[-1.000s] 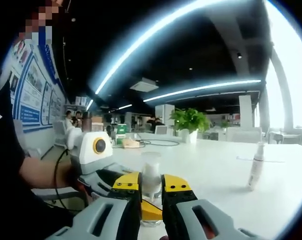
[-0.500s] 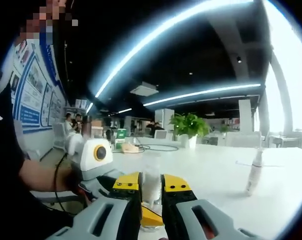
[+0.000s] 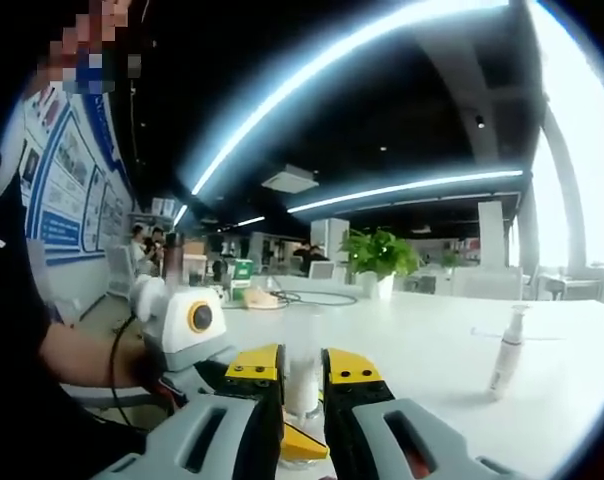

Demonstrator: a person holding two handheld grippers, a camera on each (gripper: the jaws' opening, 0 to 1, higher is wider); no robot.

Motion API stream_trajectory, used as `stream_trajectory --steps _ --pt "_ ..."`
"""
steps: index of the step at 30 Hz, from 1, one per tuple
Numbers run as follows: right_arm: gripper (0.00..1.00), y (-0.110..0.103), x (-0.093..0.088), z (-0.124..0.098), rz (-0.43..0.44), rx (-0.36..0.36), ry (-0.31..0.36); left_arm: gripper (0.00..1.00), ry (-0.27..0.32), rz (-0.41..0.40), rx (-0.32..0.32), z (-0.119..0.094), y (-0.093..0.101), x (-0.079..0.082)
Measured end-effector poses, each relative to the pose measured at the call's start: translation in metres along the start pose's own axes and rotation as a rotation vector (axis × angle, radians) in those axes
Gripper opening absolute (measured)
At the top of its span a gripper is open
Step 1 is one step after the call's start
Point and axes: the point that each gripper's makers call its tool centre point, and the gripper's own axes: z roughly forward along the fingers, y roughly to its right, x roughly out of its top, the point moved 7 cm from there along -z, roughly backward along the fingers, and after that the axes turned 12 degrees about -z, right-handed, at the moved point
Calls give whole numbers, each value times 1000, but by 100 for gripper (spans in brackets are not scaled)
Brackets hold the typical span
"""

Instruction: Clamp pump bottle remove cover press pump head put on cover

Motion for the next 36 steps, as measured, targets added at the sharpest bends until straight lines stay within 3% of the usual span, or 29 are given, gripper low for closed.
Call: stream_trajectory --steps 21,36 --pt "10 6 13 -1 -4 -20 30 16 0 8 1 1 1 0" --pt "10 12 13 -6 8 -54 41 16 -1 11 3 1 0 -1"
